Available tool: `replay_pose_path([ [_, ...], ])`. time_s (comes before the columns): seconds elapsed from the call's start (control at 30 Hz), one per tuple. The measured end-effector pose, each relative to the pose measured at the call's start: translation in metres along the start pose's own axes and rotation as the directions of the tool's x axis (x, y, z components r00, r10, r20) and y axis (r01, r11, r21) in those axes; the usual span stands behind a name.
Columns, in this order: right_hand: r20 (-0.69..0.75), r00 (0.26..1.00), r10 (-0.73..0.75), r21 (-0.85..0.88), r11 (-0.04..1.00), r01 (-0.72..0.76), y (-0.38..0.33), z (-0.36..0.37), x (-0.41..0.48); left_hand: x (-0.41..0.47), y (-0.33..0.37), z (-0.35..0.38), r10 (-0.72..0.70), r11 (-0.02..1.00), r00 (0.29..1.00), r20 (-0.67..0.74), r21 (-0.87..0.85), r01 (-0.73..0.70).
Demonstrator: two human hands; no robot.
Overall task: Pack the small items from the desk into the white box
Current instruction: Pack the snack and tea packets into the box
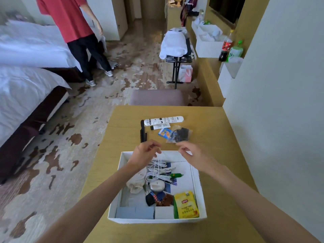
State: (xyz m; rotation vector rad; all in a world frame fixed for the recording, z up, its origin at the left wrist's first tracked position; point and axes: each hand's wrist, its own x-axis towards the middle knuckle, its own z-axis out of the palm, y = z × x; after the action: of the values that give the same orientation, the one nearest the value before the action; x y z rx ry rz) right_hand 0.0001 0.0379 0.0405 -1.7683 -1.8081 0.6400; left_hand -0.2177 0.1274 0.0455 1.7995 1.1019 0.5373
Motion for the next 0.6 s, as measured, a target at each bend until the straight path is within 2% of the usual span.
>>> replay_pose_path([
  [0.13, -0.037, 0.999, 0.000, 0.049, 0.999, 0.002, 0.007, 0.003, 0.041, 0.019, -0.002, -0.014, -0.085, 0.996, 0.996, -0.035, -0.010, 0.085],
  [0.3, 0.021, 0.997, 0.073, 0.000, 0.997, -0.073, 0.016, 0.021, 0.092, 0.064, -0.023, -0.038, -0.226, 0.974, 0.972, -0.060, -0.016, 0.225],
  [0.4, 0.066, 0.989, 0.131, -0.037, 0.991, -0.128, 0.019, 0.036, 0.123, 0.100, -0.051, -0.048, -0.355, 0.935, 0.935, -0.016, -0.010, 0.355],
  [0.5, 0.109, 0.978, 0.179, -0.075, 0.982, -0.171, 0.021, 0.053, 0.159, 0.136, -0.084, -0.055, -0.414, 0.901, 0.909, 0.050, 0.165, 0.401],
  [0.6, 0.241, 0.944, 0.227, -0.189, 0.965, -0.183, 0.019, 0.082, 0.195, 0.166, -0.119, -0.059, -0.389, 0.863, 0.919, 0.063, 0.373, 0.339],
])
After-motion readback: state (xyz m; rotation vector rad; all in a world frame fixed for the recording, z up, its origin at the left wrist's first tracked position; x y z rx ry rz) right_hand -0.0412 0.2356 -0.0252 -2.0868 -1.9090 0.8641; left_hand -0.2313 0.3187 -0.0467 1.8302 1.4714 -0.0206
